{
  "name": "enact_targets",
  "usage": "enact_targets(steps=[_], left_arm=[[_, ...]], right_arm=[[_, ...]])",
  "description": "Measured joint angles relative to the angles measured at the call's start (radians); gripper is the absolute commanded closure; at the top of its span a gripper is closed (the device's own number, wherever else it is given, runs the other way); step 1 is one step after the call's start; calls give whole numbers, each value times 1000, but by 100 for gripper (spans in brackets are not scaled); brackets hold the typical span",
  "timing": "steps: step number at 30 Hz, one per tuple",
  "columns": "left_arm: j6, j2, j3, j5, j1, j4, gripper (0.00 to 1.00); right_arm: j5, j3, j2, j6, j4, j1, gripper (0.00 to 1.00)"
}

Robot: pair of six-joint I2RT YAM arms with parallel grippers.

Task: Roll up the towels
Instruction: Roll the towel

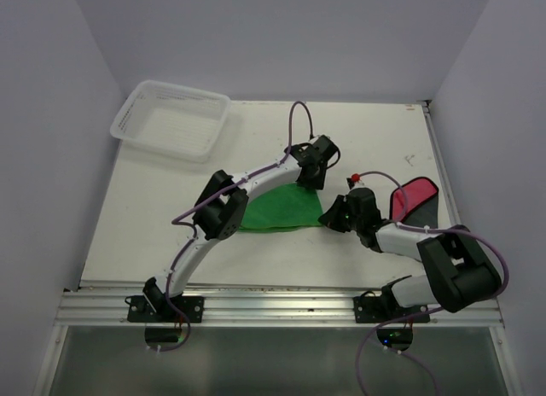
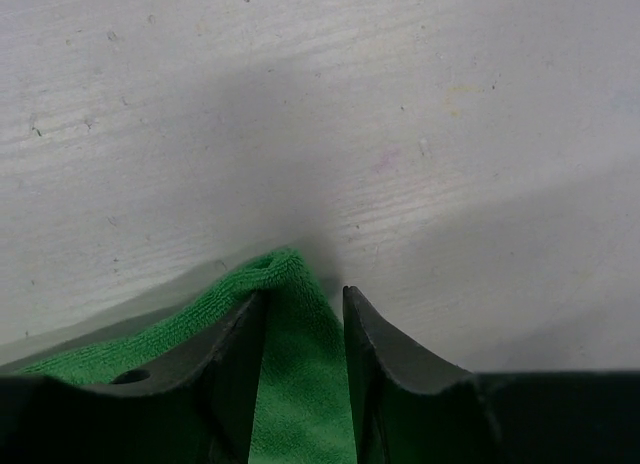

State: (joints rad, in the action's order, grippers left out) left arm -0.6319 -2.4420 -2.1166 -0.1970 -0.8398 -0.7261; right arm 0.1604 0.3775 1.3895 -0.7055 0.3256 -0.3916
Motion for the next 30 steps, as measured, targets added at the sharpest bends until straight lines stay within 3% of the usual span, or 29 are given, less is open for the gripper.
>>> enact_targets(steps=[7, 9, 14, 23, 30], left_arm=[[1, 8, 29, -22, 0, 18, 72], [3, 8, 29, -27, -1, 17, 81], [4, 8, 29, -31, -1, 14, 88], [-39, 61, 124, 10, 2, 90, 95], [-67, 128, 254, 65, 5, 216, 96]], right_arm=[[-73, 0, -70, 55, -72, -29, 100], [-89, 1, -76, 64, -80, -33, 100], [-122, 11, -76, 79, -98, -65, 100], [-233, 35, -133, 126, -198, -158, 100], [-330, 97, -199, 159, -376, -177, 100]])
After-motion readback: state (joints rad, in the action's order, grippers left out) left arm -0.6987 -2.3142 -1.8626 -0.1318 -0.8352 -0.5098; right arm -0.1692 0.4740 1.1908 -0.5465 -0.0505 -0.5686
